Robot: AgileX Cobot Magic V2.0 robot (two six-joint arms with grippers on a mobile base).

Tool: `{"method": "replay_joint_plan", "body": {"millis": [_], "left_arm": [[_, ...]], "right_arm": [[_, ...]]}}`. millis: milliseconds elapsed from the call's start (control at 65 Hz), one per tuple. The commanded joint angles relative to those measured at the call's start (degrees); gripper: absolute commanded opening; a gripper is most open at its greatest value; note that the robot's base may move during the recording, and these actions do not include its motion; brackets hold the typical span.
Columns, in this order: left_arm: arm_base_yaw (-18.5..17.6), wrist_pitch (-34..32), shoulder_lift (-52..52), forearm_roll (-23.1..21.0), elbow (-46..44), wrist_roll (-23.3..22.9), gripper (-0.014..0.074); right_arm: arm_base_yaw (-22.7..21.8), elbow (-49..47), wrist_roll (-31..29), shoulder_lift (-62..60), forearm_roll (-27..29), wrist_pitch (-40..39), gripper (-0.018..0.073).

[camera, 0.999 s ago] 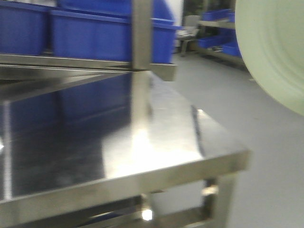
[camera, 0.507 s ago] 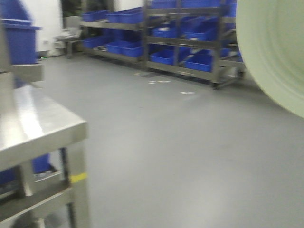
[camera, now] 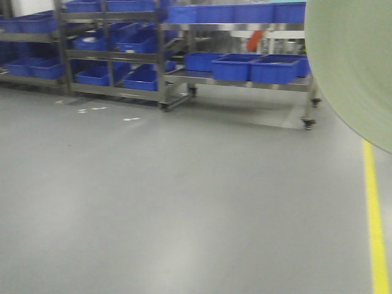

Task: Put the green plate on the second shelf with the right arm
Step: 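Drive the base to the blue-bin rack, holding the plate in the right gripper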

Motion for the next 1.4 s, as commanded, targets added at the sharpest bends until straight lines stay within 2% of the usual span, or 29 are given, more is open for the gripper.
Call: {"method": "replay_joint_plan", "body": {"millis": [0,1384], "left_arm": [[-0.48,-4.65,-1.15,-0.47,2.4,-0.44,0.013],[-0.48,-4.63,-0.93,-0.47,2.4,-0.44,0.013]], "right_arm": [[-0.36,-1.88,0.54,0.64,0.52,-6.7,0.0057],[-0.36,-1.88,0.54,0.71,0.52,-6.7,0.0057]]}}
